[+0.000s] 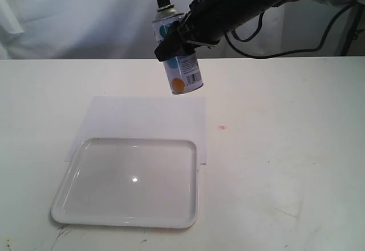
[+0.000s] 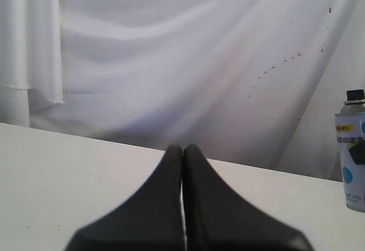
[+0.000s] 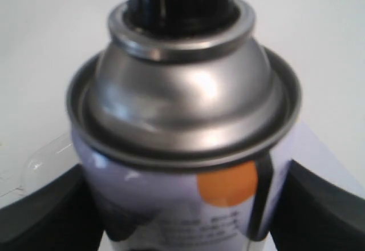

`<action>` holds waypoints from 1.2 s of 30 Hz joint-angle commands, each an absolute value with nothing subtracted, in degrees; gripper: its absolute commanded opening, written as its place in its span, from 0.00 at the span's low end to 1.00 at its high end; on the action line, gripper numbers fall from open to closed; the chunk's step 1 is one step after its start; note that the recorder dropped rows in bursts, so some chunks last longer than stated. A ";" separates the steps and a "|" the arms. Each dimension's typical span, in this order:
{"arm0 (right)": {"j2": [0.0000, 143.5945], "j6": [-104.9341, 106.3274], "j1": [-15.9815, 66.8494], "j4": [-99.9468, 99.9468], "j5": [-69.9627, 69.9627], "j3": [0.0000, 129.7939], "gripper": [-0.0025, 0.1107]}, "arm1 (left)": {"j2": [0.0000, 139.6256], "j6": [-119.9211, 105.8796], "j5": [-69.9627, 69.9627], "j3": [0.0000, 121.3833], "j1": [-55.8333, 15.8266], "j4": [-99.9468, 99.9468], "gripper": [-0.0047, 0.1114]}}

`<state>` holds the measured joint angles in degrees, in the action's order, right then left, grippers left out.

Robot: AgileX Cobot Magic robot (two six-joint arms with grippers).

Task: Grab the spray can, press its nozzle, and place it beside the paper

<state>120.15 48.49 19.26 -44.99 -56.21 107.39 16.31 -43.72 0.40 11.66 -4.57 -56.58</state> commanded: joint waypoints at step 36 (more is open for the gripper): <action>118.84 52.06 19.34 -49.84 -53.81 107.80 0.02 | 8.28 -43.98 -5.62 3.04 -4.63 -28.50 0.04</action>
<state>120.15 51.20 19.26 -47.27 -55.04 107.39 9.23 -43.72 -3.77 6.63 -4.57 -28.82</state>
